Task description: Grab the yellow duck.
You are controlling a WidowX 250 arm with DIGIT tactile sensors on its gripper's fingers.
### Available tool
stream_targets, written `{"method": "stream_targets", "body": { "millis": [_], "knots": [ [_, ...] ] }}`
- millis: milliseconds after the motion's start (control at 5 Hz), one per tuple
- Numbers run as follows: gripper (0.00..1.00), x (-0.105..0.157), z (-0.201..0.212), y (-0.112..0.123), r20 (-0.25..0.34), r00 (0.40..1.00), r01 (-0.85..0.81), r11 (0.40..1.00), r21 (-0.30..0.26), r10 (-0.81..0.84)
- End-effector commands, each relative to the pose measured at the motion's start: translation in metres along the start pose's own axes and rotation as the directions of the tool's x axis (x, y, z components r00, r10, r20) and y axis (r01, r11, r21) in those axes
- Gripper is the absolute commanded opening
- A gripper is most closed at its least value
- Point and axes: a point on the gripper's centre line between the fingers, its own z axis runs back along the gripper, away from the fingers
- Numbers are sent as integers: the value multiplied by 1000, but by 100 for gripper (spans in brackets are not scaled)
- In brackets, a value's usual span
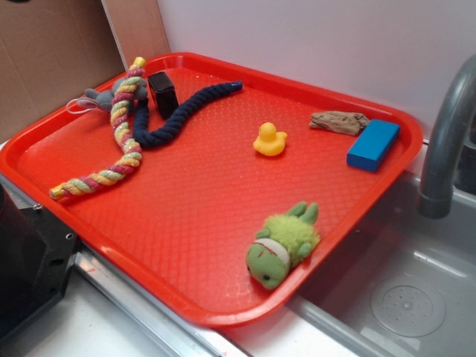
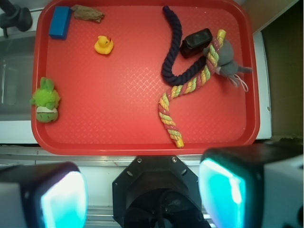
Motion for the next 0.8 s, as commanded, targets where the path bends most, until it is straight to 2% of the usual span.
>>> {"method": "stream_targets", "body": {
  "millis": [0, 200, 400, 600],
  "knots": [
    [100, 0, 0, 0, 0, 1000, 0, 1000, 0, 0],
    [100, 39, -49, 11, -32, 991, 132, 991, 5, -131],
    [100, 90, -79, -31, 38, 927, 373, 928, 8, -373],
    [100, 128, -115, -66, 35, 839, 542, 840, 32, -543]
  ]
}}
